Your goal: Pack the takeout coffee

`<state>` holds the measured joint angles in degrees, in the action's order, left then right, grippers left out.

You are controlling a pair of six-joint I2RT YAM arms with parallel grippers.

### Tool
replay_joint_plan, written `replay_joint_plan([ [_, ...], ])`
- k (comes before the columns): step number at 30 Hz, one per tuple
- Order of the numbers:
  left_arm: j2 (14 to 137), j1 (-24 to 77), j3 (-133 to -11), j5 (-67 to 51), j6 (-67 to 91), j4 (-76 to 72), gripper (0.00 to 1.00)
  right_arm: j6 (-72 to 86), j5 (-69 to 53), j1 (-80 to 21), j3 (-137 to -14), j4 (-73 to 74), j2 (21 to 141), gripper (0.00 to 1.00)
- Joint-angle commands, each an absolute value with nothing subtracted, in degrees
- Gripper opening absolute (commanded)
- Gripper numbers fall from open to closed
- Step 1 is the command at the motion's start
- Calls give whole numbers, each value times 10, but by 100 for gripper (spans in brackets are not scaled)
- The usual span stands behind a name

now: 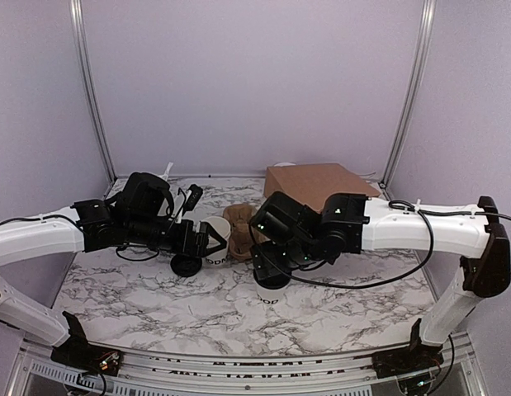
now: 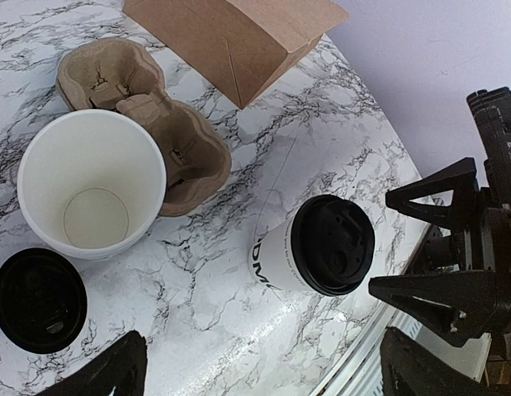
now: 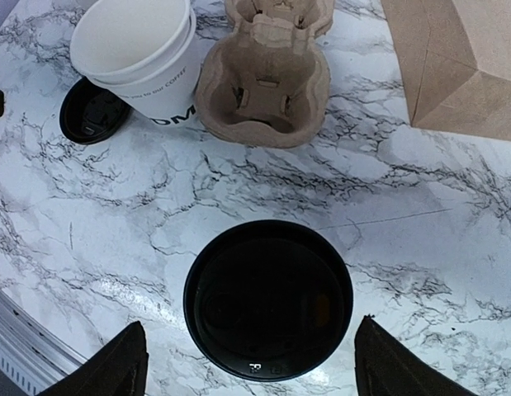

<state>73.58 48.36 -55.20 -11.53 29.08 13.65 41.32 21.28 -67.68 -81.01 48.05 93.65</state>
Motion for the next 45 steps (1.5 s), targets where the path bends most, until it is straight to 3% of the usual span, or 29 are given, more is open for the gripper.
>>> replay_joint_plan([
  [1, 738, 479, -548, -120, 282, 146, 99, 426, 205, -668, -795, 461, 932, 83],
  [25, 740, 478, -541, -120, 283, 145, 99, 429, 205, -659, -806, 456, 970, 77],
  [45, 749, 477, -540, -126, 284, 142, 99, 428, 193, -649, -778, 437, 966, 79],
])
